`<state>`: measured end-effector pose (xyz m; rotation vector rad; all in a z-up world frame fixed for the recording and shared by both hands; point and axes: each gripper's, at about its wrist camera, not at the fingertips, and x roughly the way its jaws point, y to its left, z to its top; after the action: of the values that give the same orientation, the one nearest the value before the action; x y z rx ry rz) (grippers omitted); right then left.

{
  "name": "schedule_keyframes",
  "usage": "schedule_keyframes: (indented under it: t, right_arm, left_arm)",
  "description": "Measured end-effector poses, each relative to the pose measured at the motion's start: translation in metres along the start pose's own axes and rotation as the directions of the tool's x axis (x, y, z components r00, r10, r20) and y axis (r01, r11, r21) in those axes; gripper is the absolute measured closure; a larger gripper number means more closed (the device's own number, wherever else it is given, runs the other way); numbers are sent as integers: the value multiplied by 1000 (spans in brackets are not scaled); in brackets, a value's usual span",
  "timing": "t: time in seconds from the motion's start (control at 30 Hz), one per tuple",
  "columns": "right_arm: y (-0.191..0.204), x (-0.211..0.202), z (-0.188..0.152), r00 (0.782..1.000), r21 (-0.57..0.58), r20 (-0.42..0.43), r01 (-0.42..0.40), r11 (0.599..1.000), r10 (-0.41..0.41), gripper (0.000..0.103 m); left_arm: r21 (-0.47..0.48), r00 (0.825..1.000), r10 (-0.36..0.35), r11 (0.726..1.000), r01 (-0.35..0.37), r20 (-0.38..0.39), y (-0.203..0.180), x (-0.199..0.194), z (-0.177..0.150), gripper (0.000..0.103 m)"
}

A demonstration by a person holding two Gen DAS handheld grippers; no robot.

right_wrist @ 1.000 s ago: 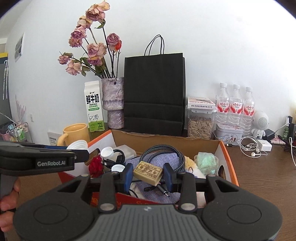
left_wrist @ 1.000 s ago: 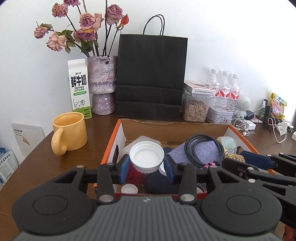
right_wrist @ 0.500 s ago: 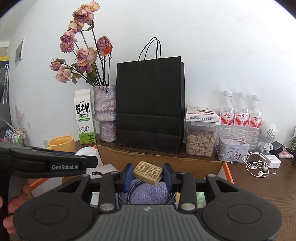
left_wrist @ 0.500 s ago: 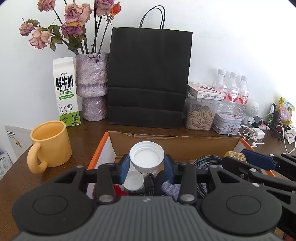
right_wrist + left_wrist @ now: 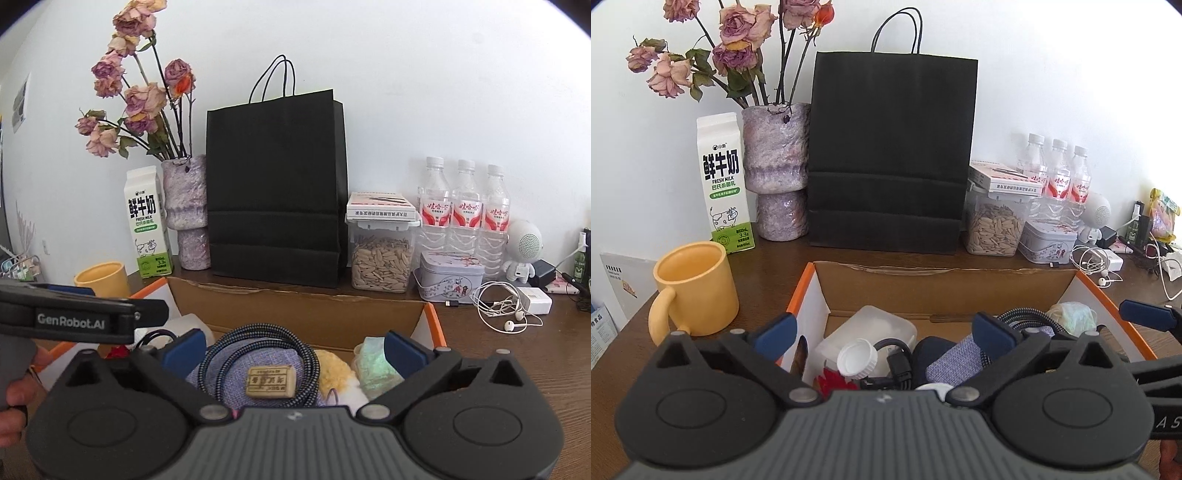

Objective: Organize objects

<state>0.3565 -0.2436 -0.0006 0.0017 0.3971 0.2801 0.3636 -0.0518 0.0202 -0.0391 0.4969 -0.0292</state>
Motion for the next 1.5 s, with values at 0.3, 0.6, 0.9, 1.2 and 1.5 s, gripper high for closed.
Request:
schedule_keyframes:
  t: [0.3, 0.6, 0.9, 1.2, 1.5]
  right_arm:
    - [3, -11, 3, 1000, -9, -9, 10, 1000, -10, 0]
    - [15, -75, -10, 1000, 16, -24, 9, 1000, -9, 0]
    - [34, -156, -29, 999, 29, -47, 11, 1000, -9, 0]
    - [51, -208, -46, 999, 20, -49, 11, 1000, -10, 0]
    - [52, -224, -47, 999, 19, -34, 15, 1000, -14, 0]
  left_arm:
    - [-12, 1000, -12, 1000, 11, -28, 0, -14, -3, 0]
    - [-14, 997, -20, 1000, 19, -77, 5, -79, -30, 0]
    - [-8, 996, 1, 1000, -2, -91, 14, -156, -64, 0]
    - [-8, 997, -3, 1000, 3, -82, 13, -202, -86, 0]
    - [-6, 997, -7, 1000, 7, -75, 10, -209, -88, 0]
